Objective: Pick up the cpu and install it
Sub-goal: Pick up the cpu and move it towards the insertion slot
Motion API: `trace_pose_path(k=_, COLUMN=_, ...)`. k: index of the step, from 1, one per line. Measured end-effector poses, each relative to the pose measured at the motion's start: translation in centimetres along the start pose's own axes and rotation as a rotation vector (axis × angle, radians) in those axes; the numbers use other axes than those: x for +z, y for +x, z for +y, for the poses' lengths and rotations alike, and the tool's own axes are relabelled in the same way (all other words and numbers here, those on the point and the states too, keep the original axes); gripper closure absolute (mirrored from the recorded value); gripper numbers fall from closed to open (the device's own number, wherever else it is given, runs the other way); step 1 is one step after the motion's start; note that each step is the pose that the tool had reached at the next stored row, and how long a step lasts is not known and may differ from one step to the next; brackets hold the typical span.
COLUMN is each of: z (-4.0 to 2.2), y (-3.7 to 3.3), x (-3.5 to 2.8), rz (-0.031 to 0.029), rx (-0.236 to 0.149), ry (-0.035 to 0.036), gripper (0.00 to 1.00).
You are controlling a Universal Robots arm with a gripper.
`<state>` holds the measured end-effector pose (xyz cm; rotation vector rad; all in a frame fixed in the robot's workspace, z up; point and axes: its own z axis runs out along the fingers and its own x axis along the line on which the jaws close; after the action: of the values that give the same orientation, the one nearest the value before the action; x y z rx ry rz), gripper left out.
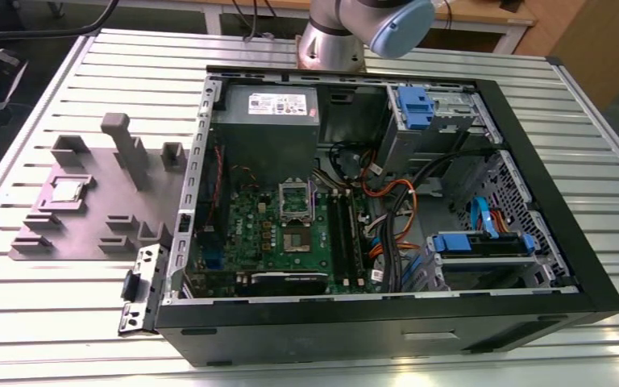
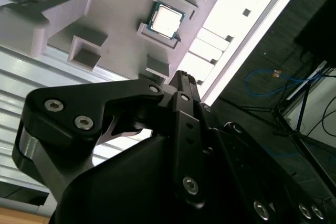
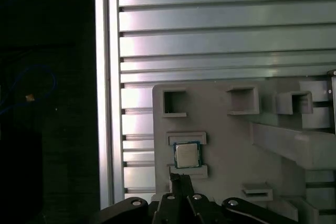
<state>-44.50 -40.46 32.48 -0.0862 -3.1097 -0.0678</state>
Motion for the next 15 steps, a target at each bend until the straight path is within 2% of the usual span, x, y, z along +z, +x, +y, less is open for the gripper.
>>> trace_pose_path(k=12, z=0.00, y=0.03, x=0.00, rz=0.0000, rx=0.000, ry=0.0000, gripper=0.89)
trace_pose_path(k=14, z=0.00, y=0.03, x=0.00, rz=0.0001, rx=0.000, ry=0.0000, gripper=0.77)
trace_pose_path(k=15, z=0.00, y=0.03, x=0.00, rz=0.0000, rx=0.000, ry=0.0000, gripper=0.77)
